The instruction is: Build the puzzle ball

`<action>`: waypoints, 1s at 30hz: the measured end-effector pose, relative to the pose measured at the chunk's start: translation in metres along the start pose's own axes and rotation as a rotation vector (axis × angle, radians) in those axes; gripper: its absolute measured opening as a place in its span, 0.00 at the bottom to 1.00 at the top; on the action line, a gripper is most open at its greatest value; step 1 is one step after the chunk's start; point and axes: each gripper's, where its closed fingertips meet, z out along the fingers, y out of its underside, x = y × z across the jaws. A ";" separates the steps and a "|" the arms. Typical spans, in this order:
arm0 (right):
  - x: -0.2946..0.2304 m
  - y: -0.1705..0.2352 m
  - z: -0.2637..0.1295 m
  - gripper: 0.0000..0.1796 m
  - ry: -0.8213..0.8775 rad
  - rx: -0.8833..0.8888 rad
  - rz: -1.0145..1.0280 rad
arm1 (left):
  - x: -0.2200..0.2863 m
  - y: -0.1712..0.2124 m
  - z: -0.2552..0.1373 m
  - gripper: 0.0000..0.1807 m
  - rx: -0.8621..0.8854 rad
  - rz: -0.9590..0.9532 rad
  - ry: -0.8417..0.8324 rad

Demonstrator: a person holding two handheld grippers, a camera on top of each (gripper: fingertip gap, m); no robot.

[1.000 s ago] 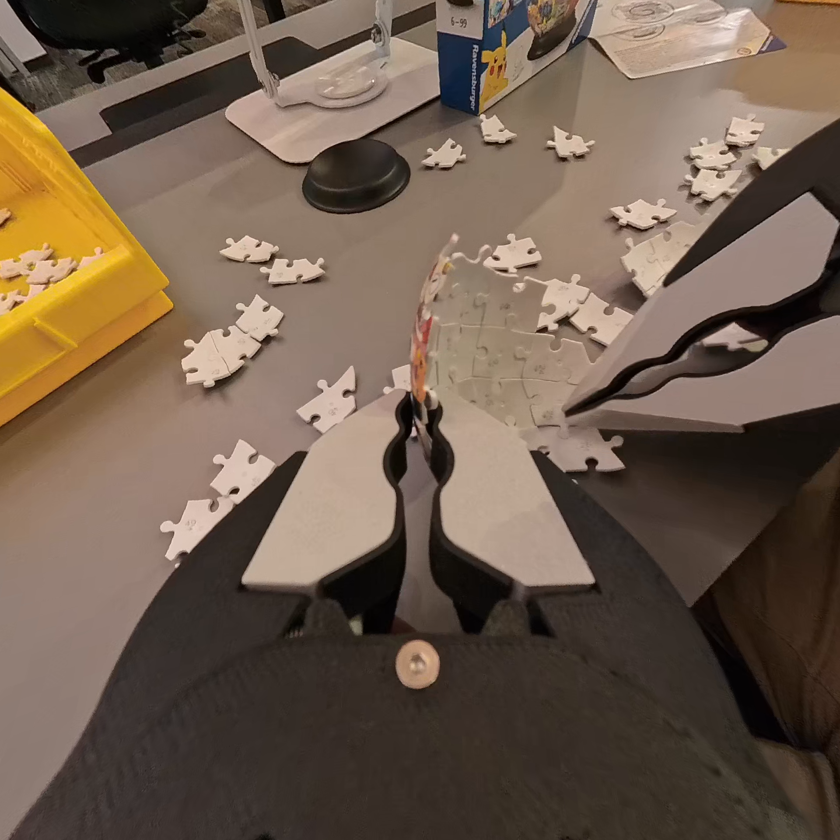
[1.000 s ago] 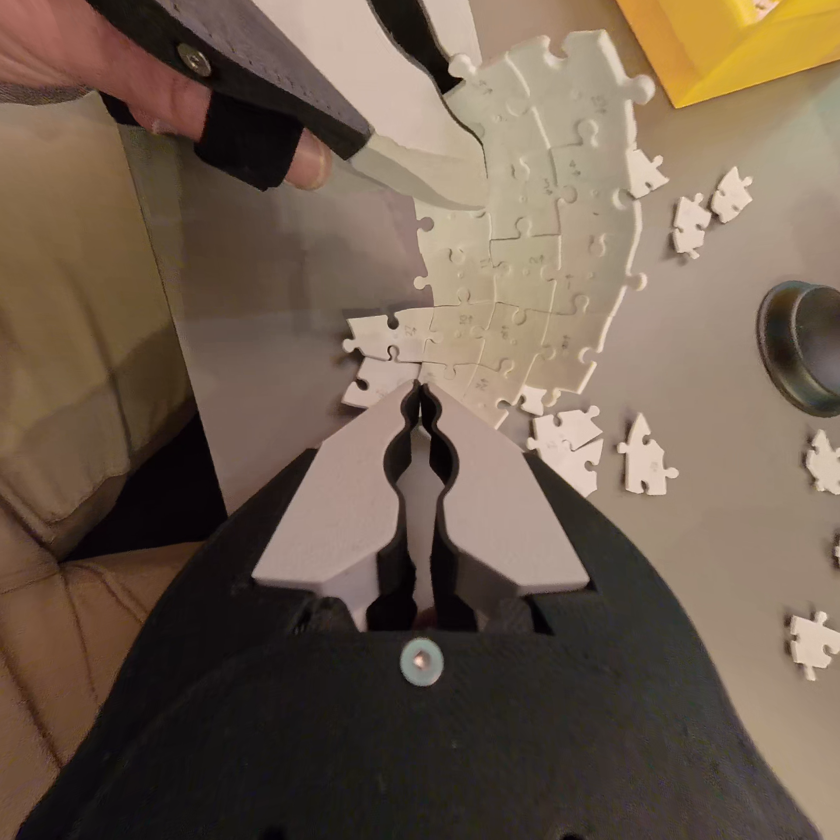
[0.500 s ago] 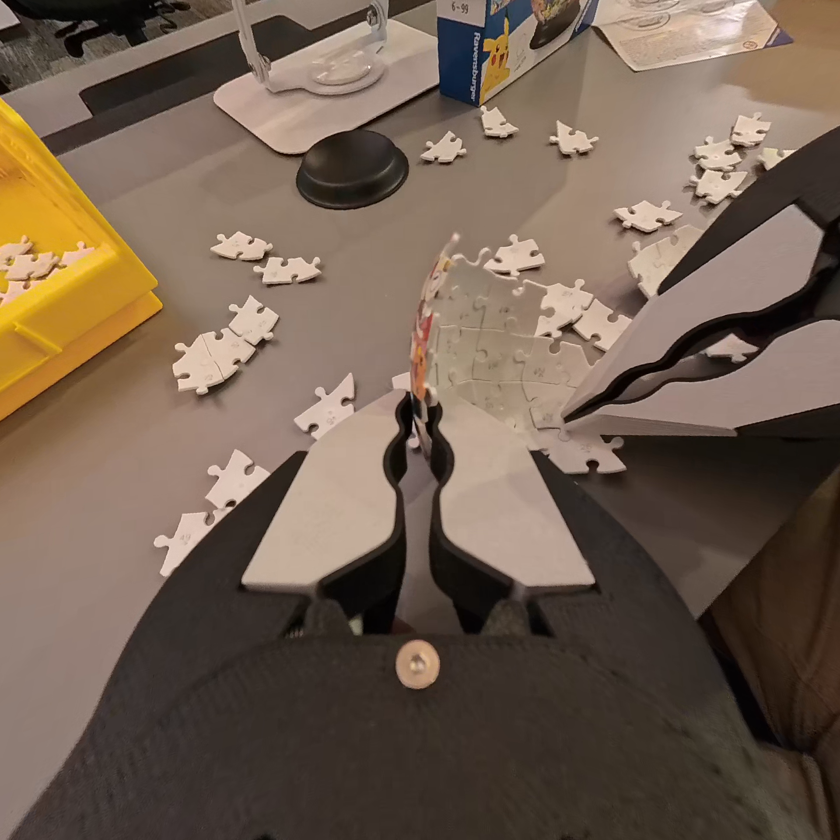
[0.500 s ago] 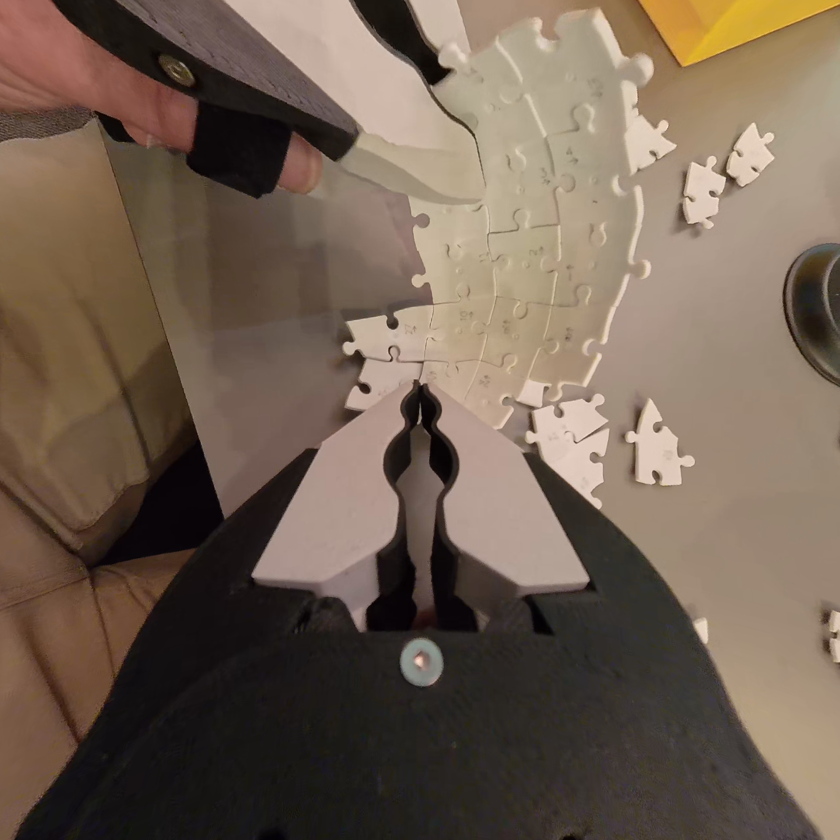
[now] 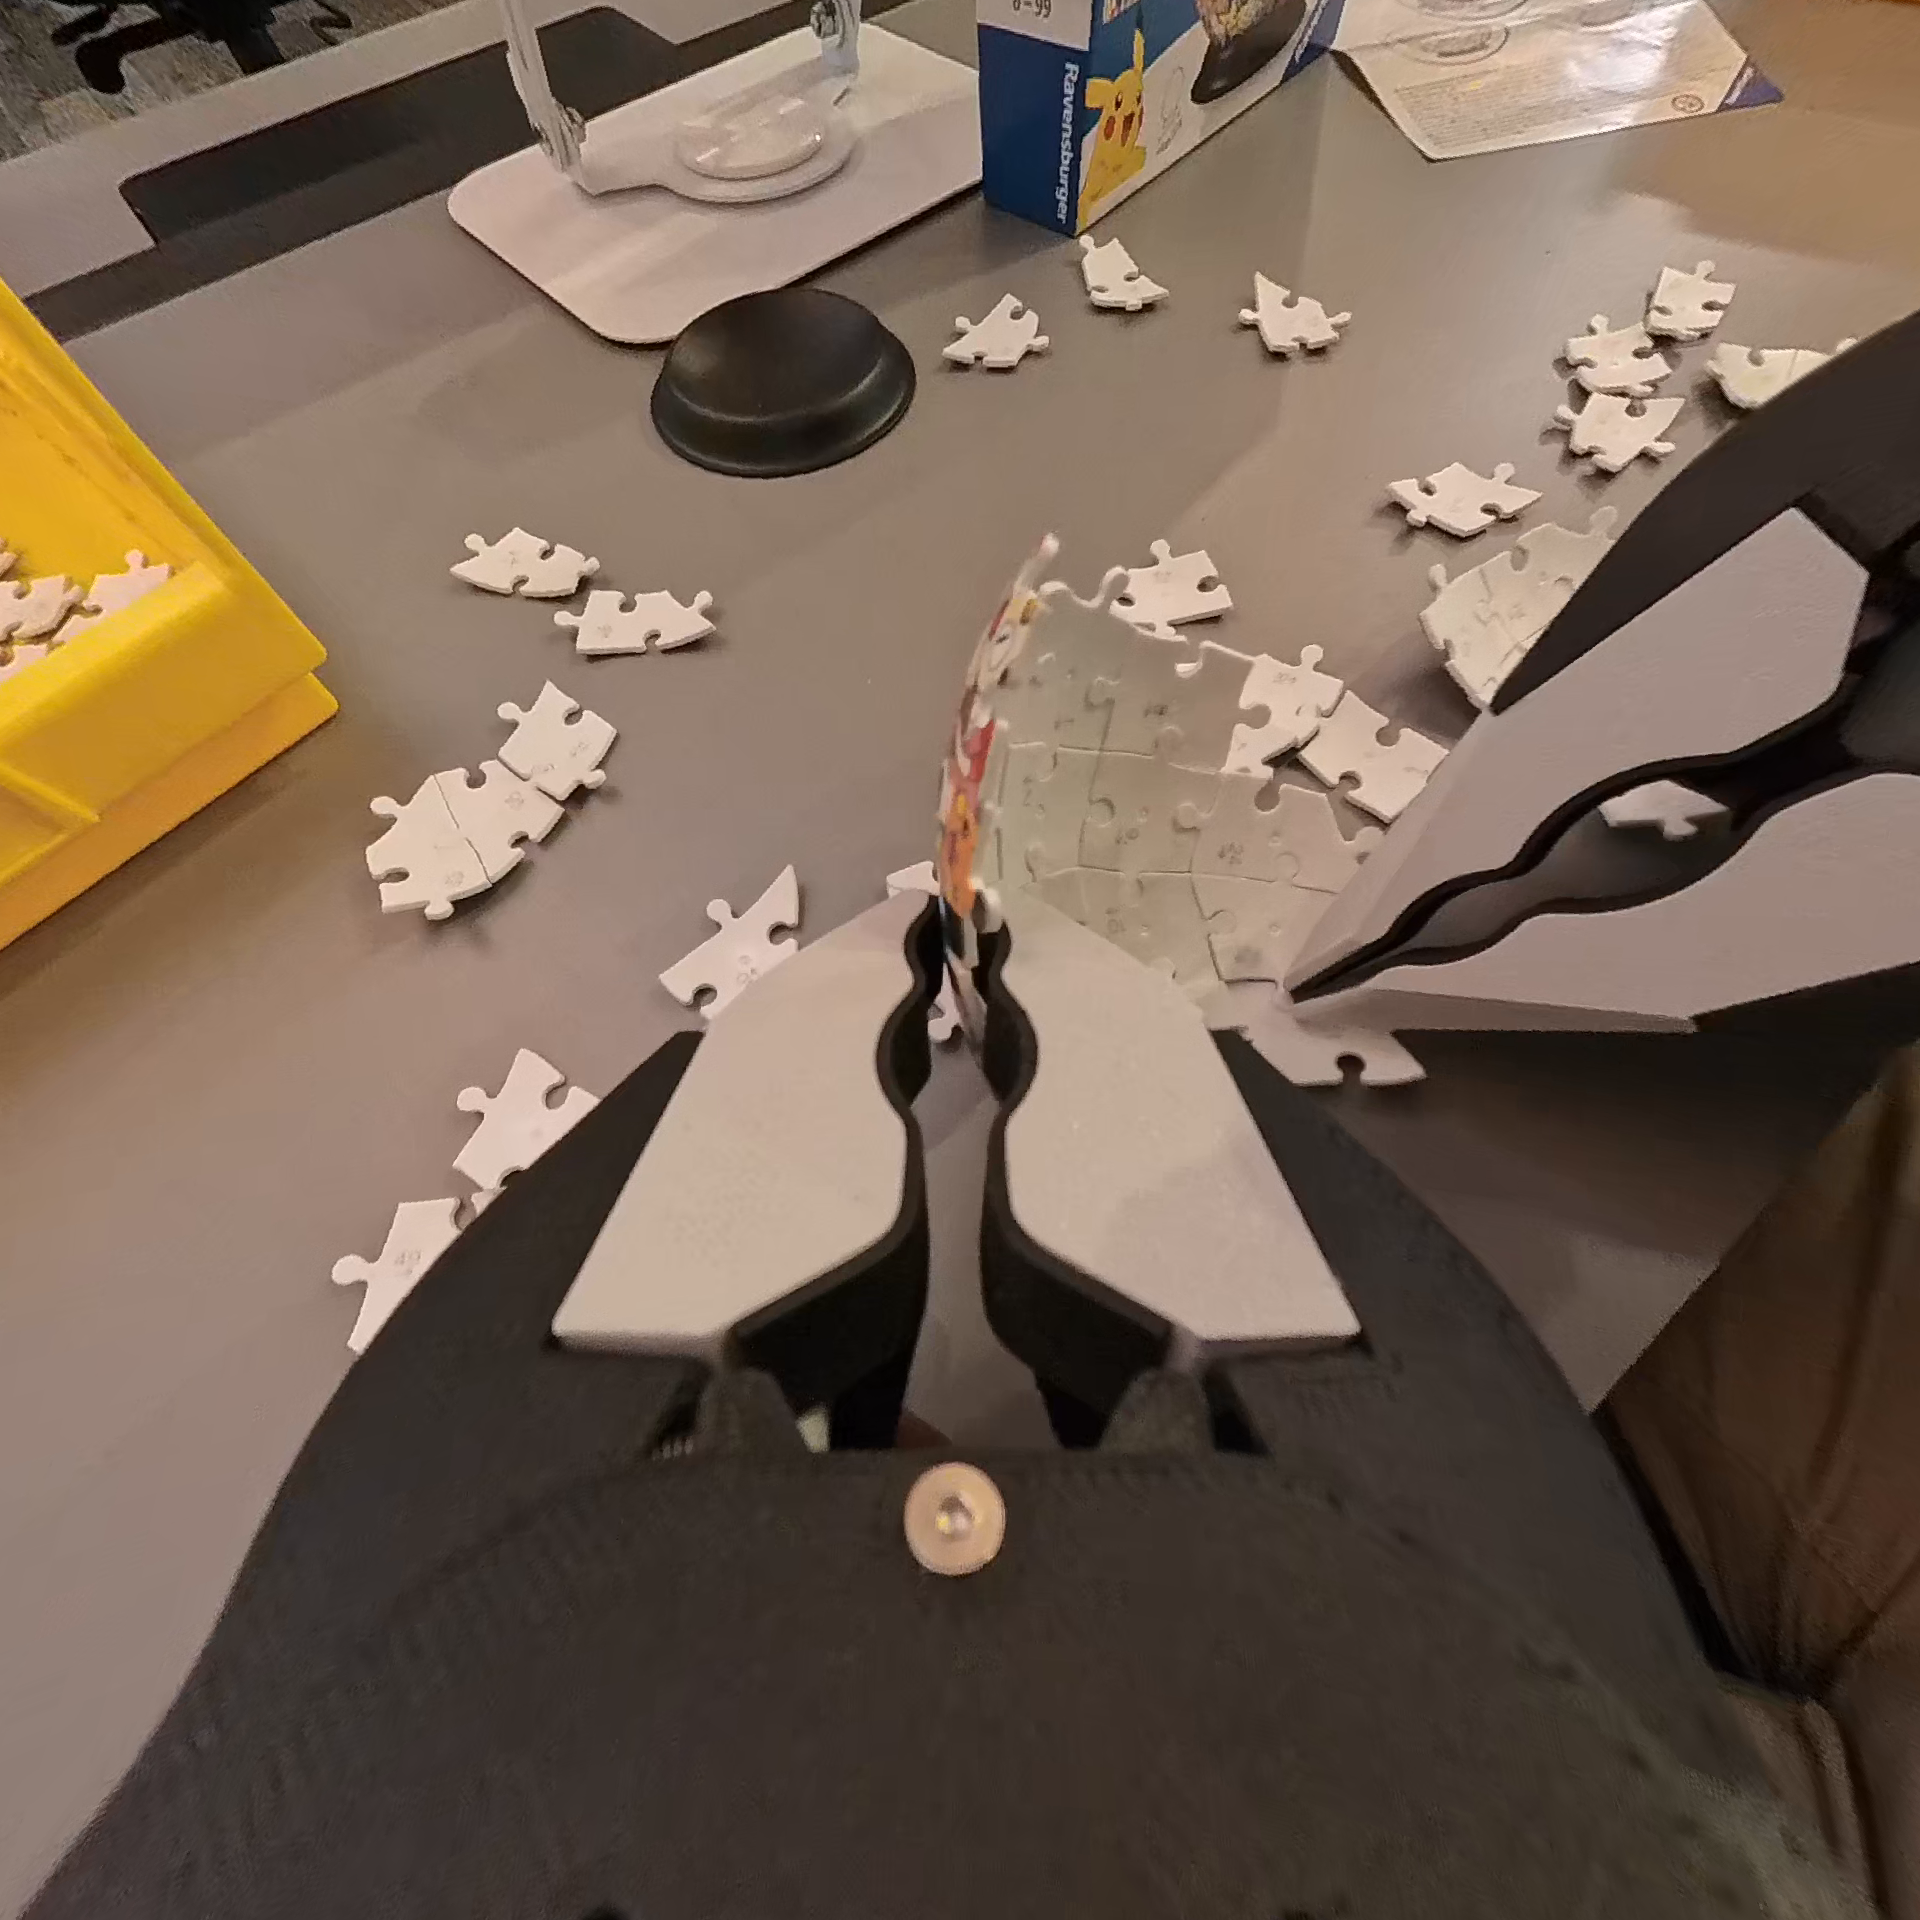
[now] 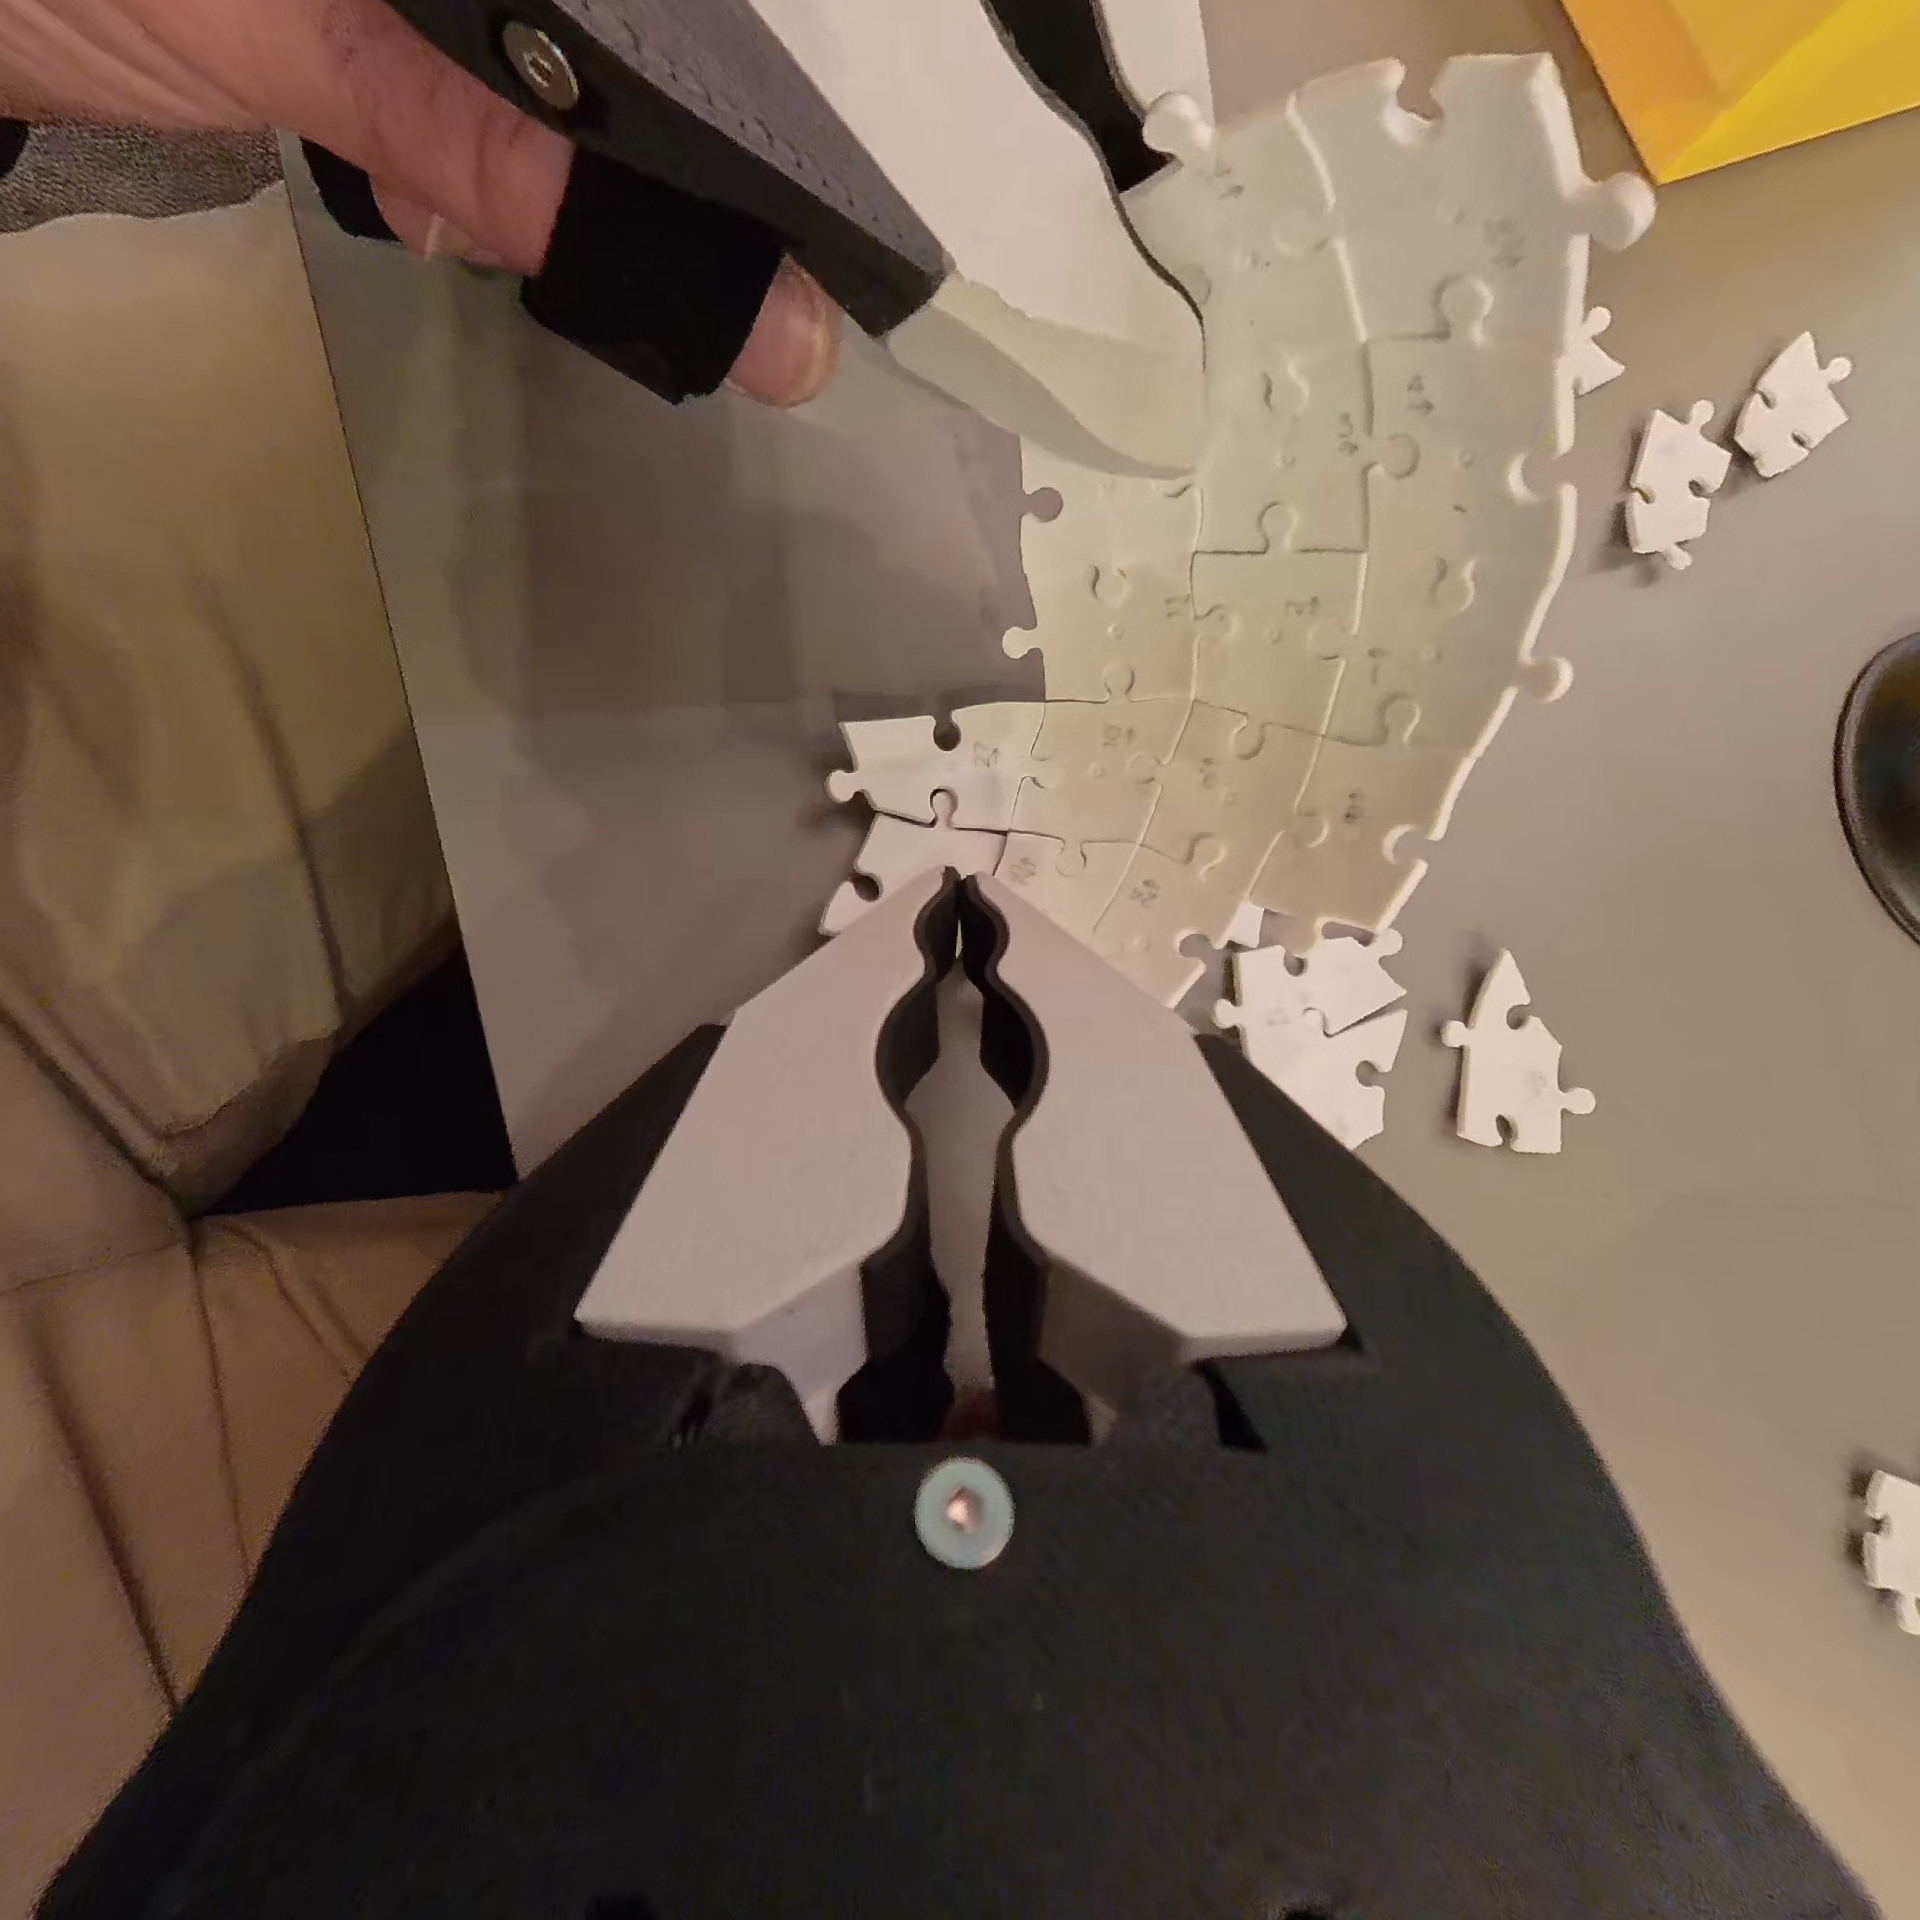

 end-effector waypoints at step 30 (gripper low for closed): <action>-0.004 -0.009 -0.006 0.00 -0.030 0.040 0.008 | 0.003 -0.001 0.002 0.03 0.011 0.044 -0.028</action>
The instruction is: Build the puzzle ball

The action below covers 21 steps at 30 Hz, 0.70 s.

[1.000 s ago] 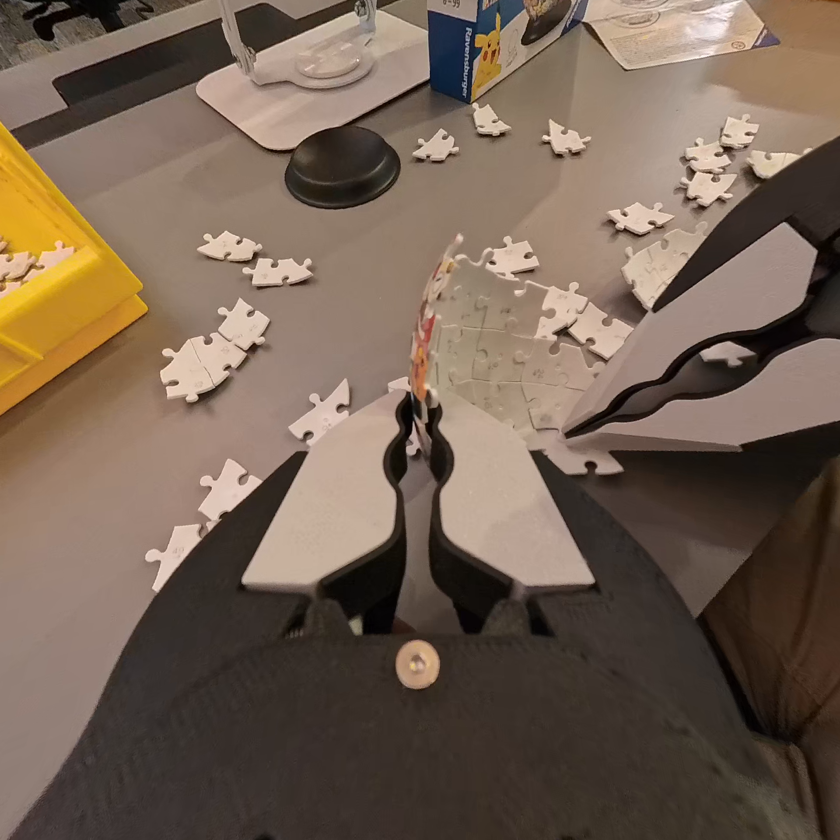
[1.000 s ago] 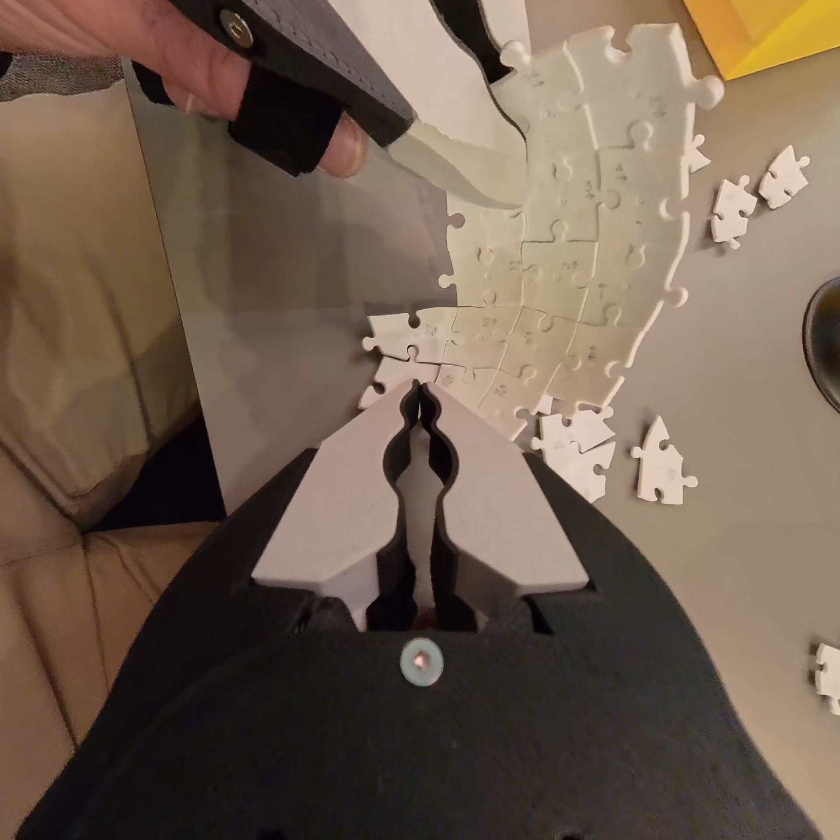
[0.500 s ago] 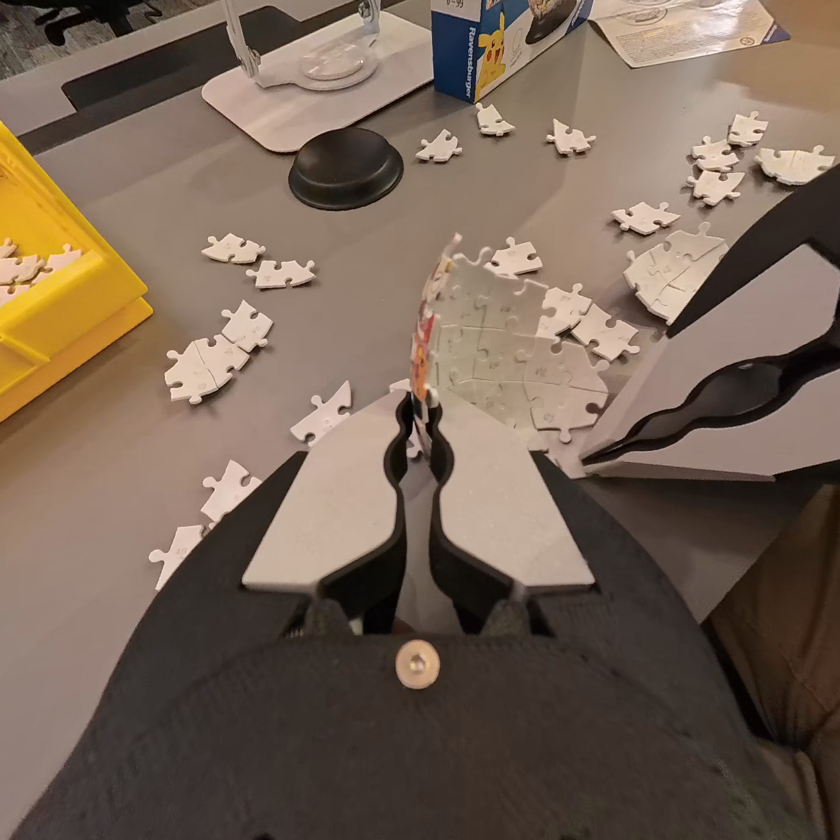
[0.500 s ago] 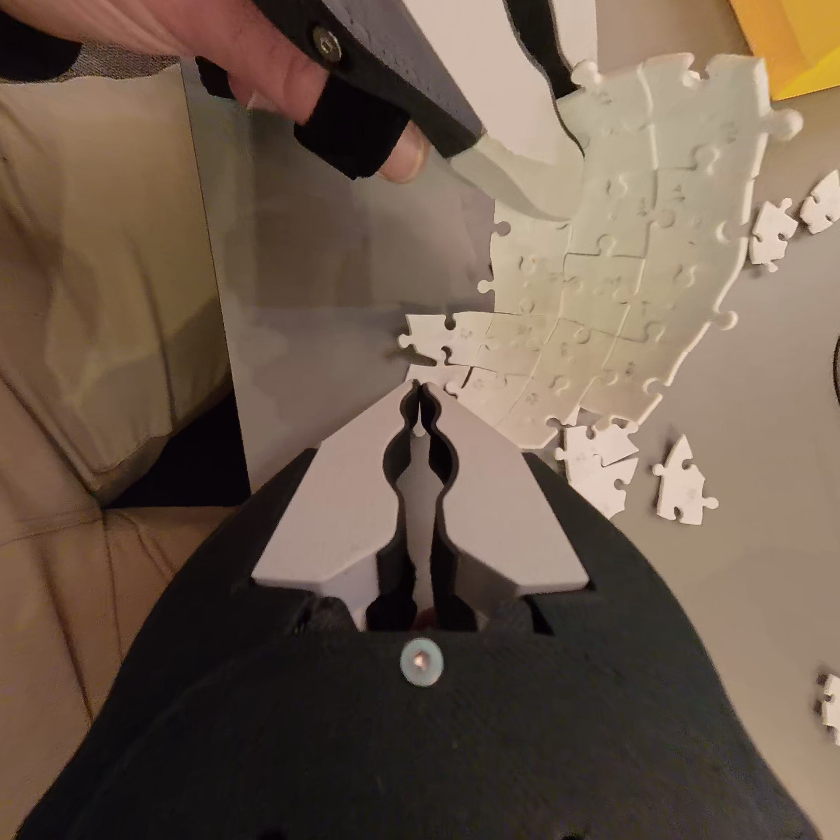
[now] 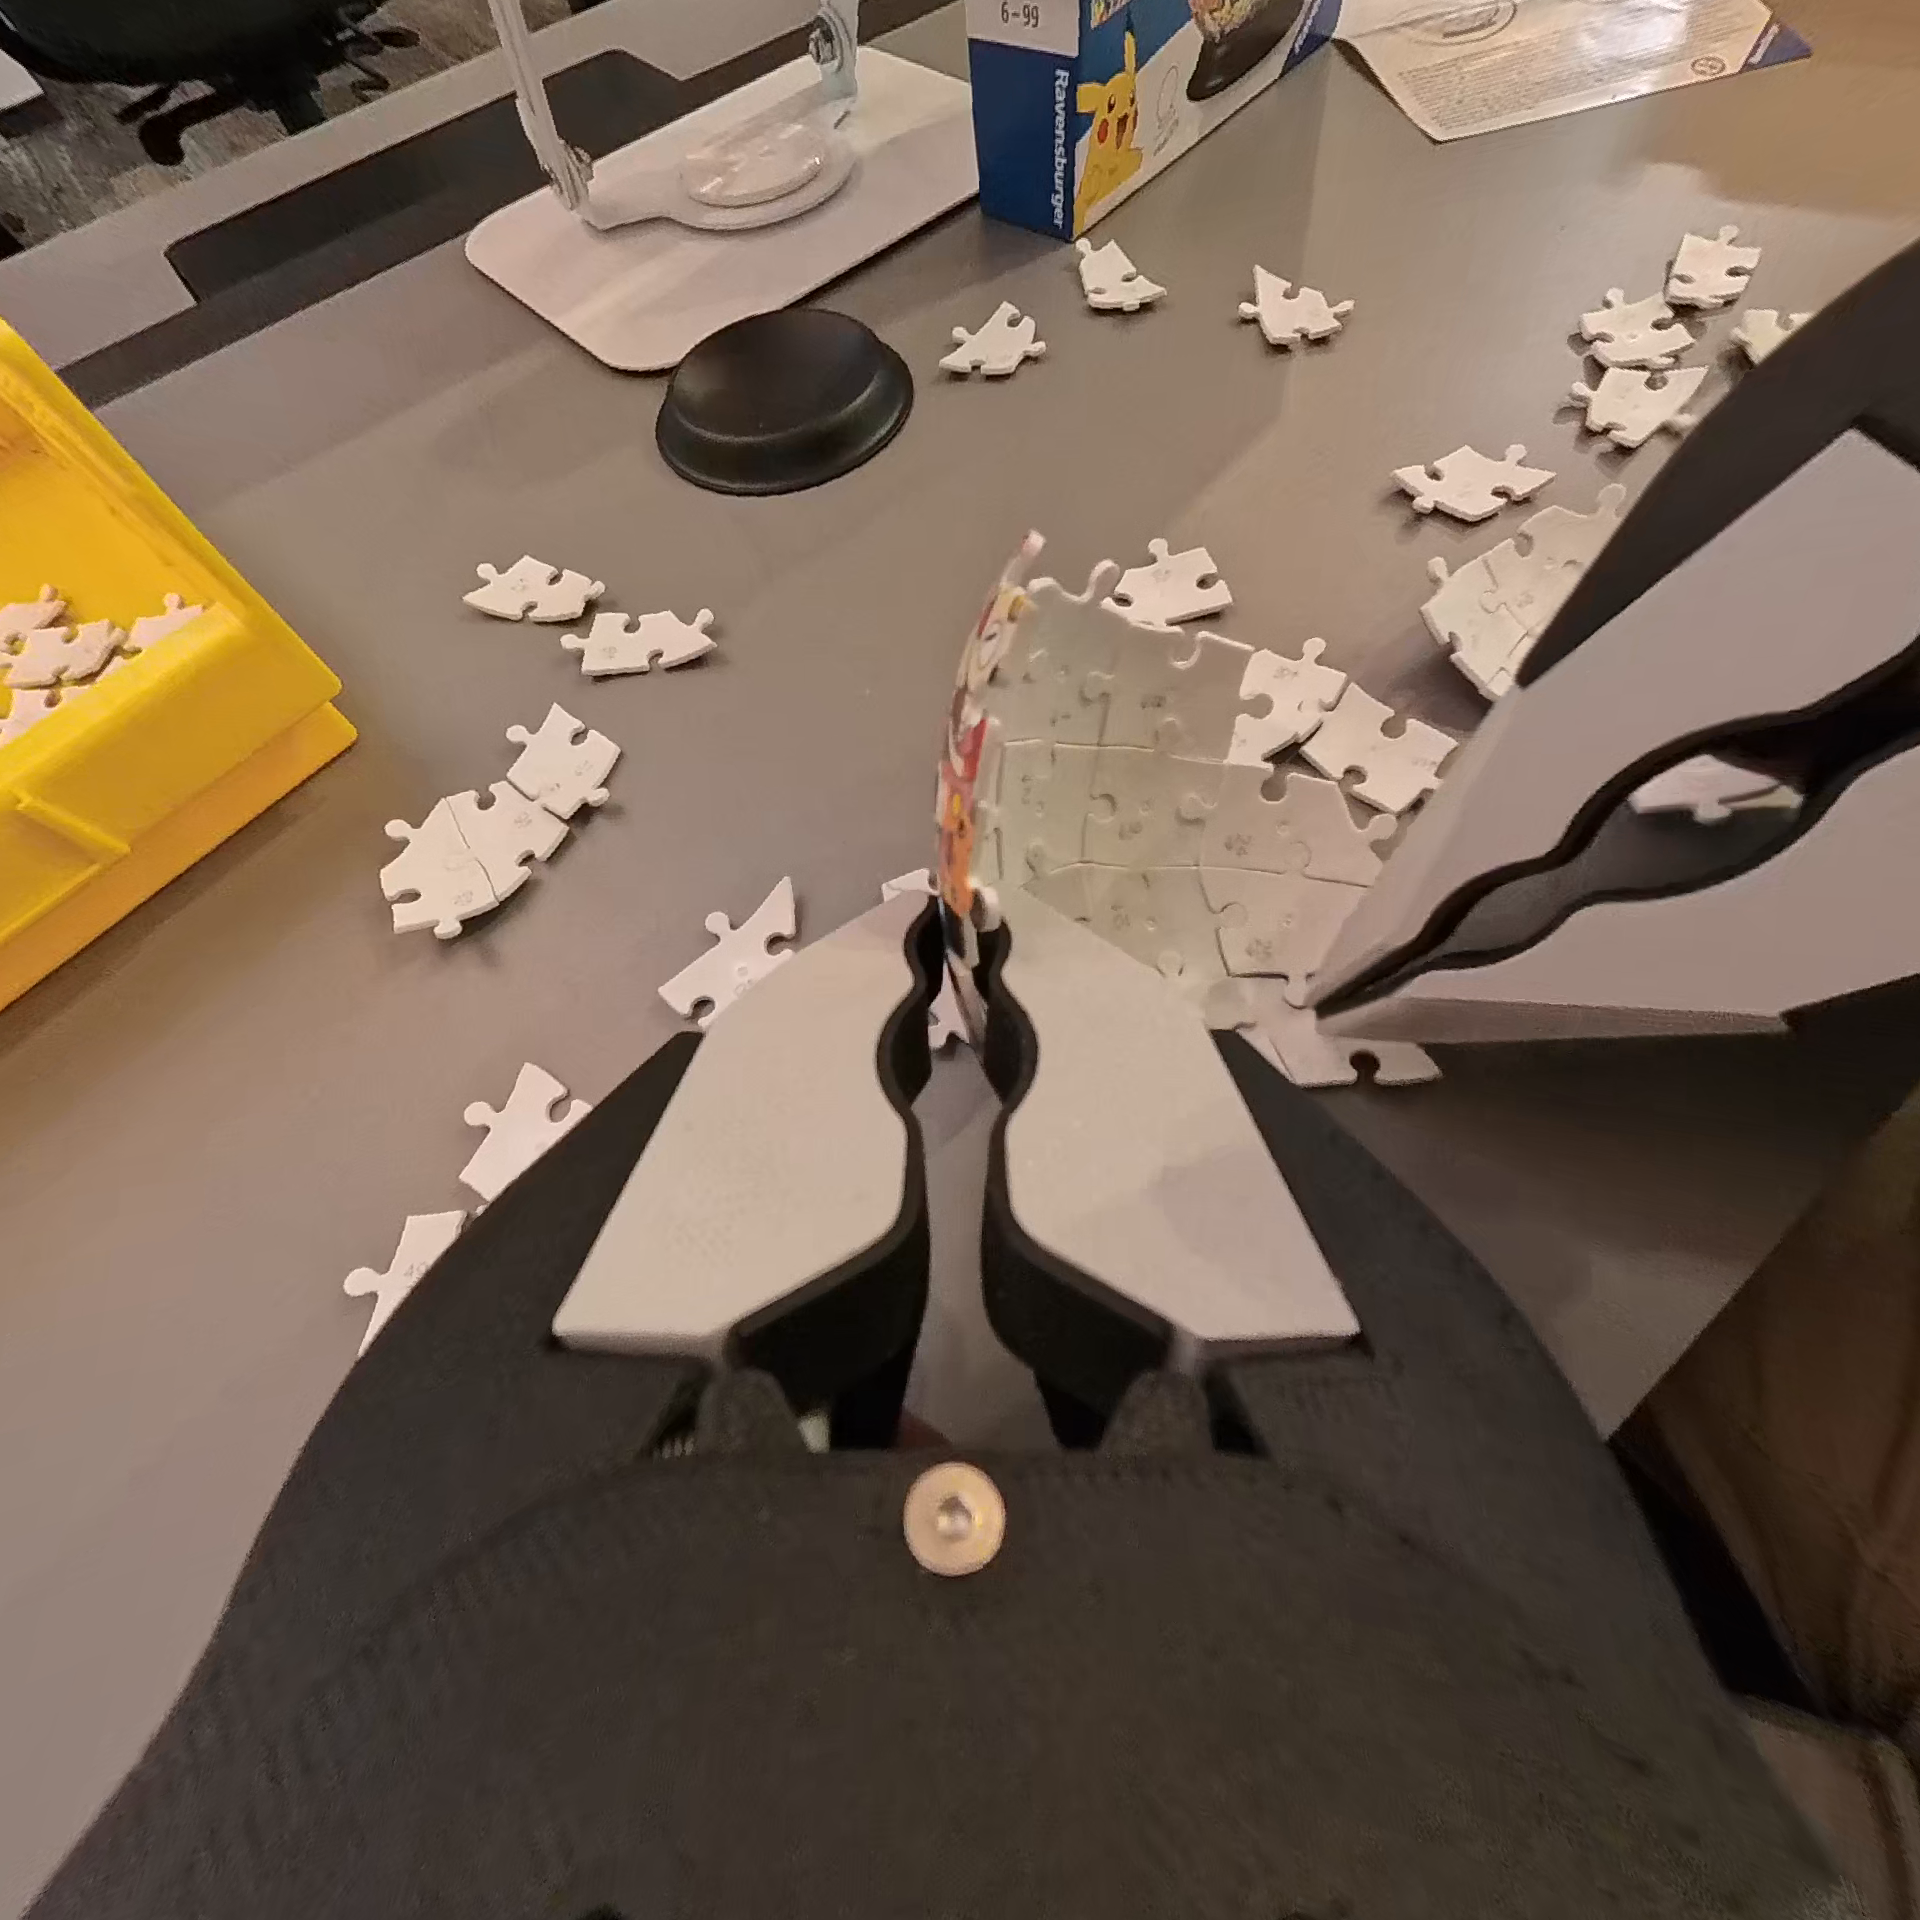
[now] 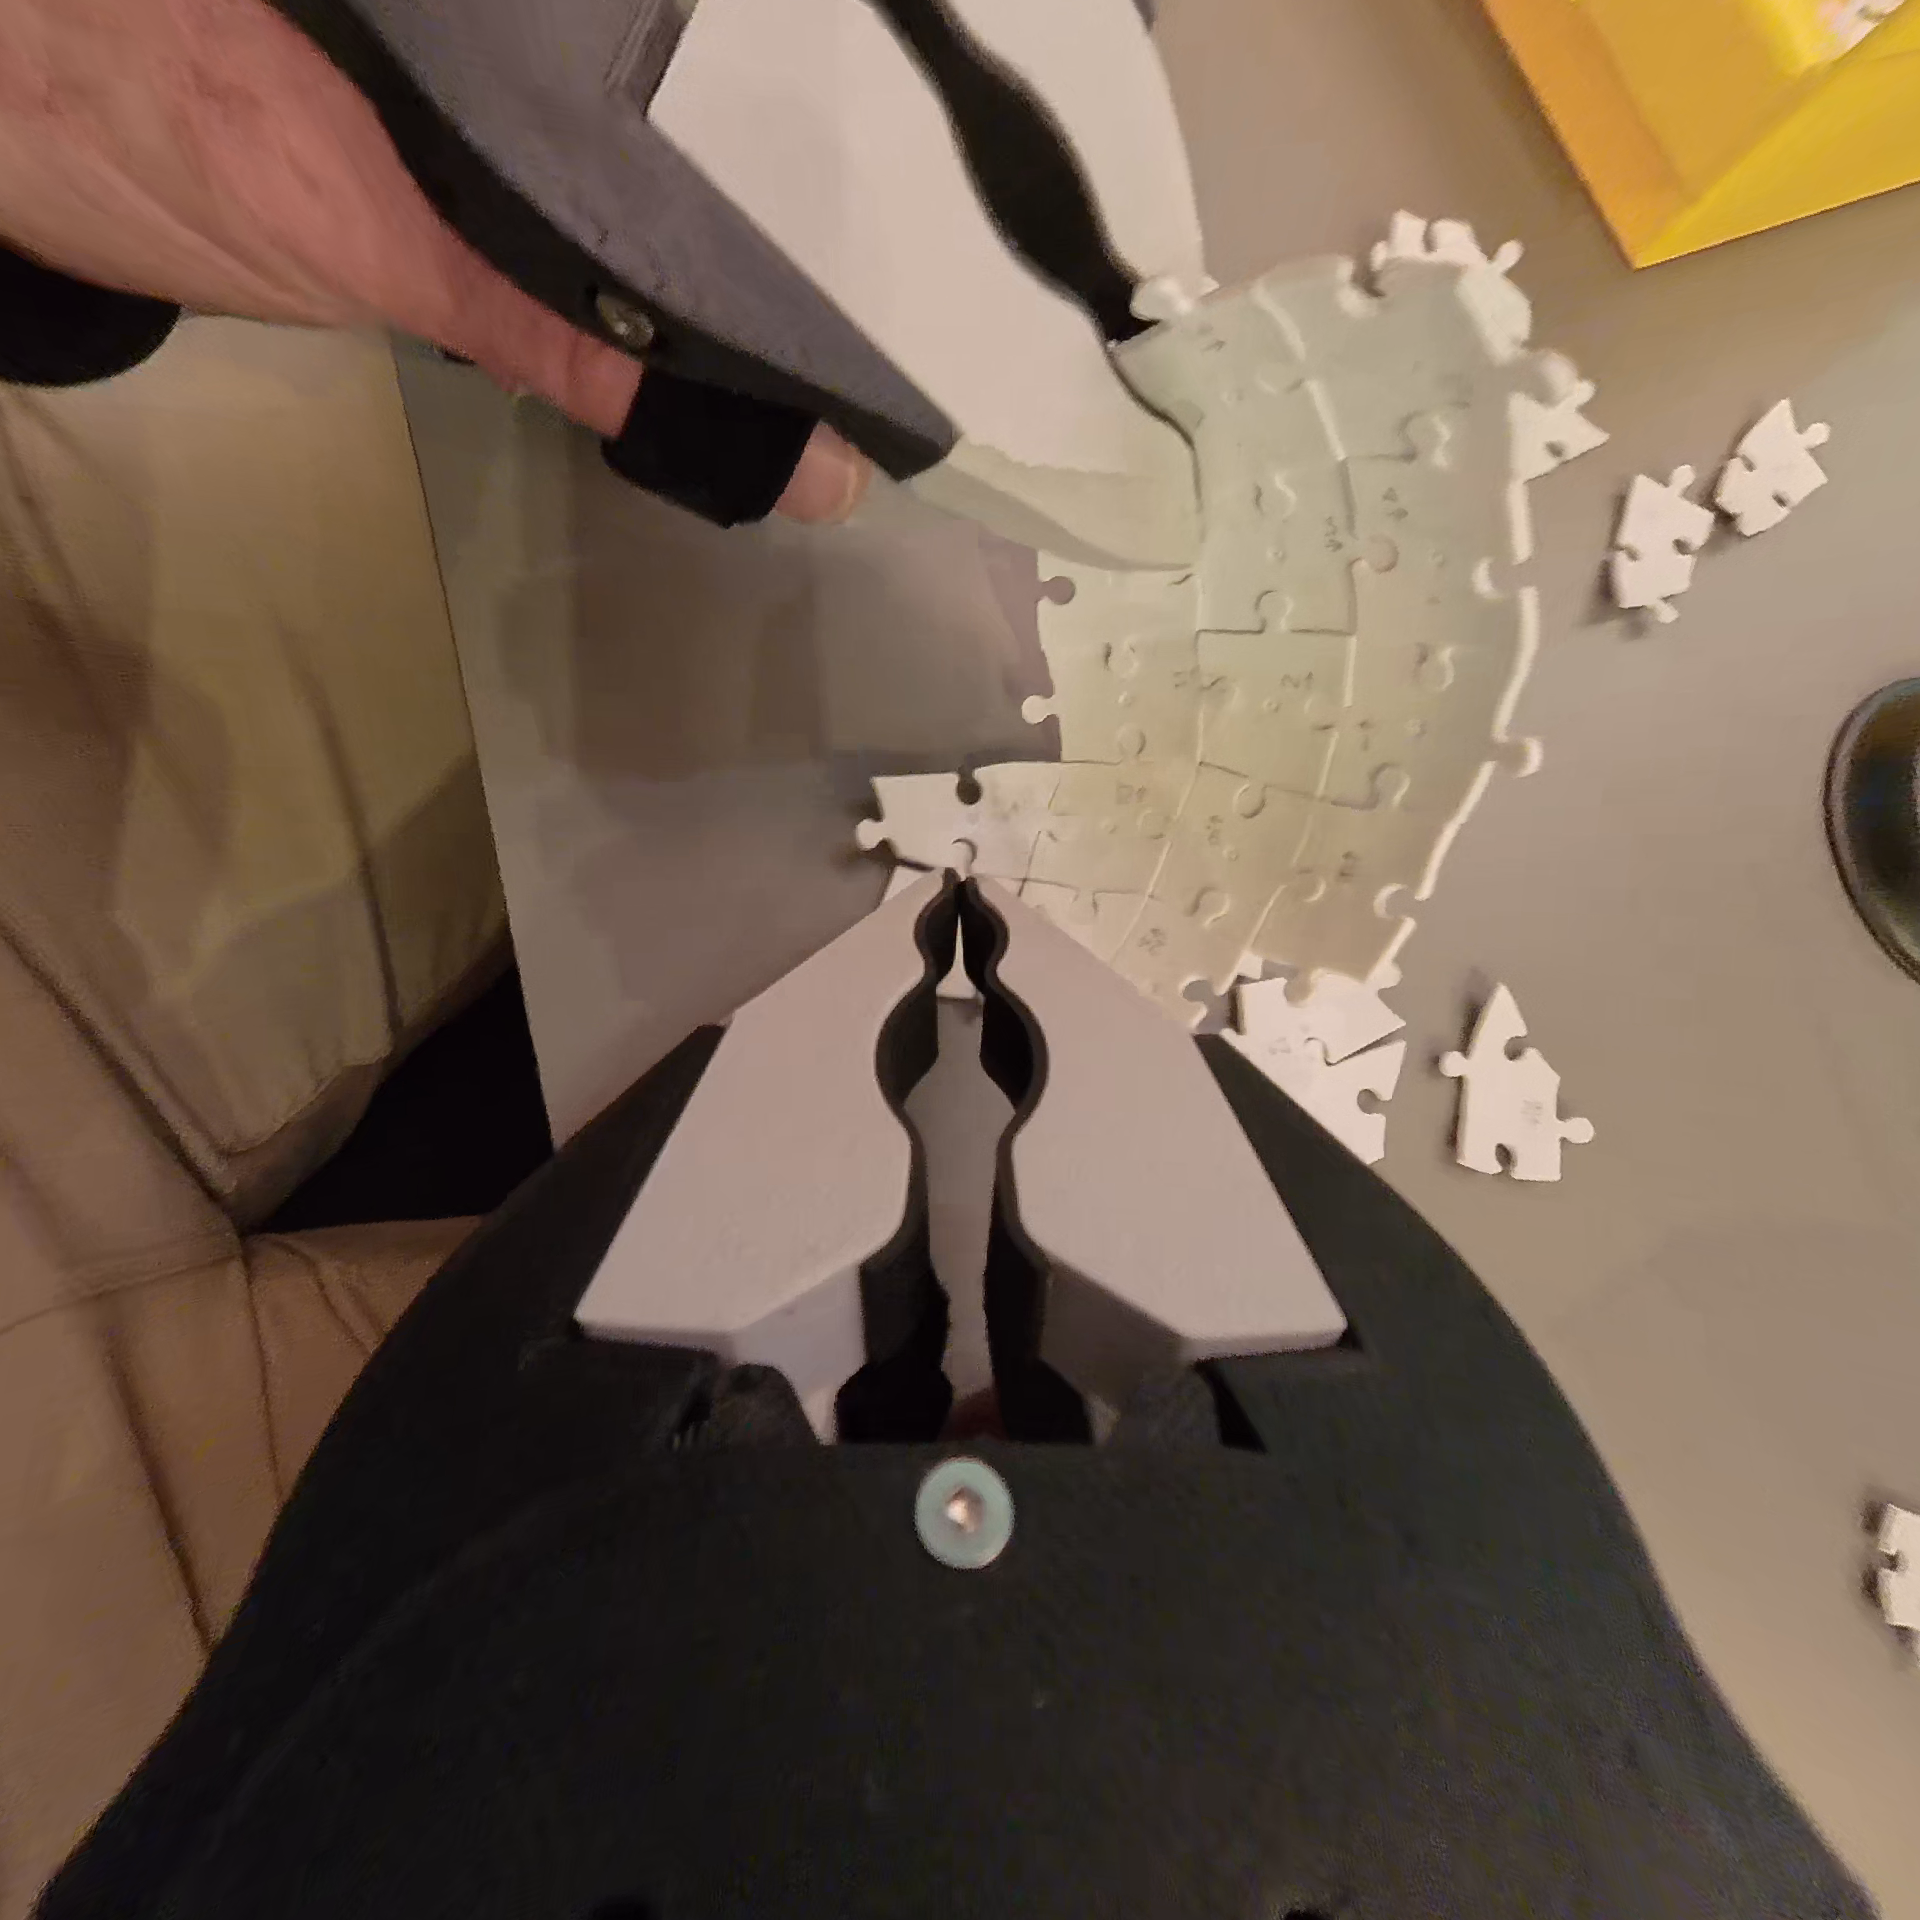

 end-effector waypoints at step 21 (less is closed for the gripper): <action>0.008 0.006 0.013 0.00 0.022 -0.100 -0.020 | 0.003 0.002 -0.002 0.03 0.011 0.041 -0.031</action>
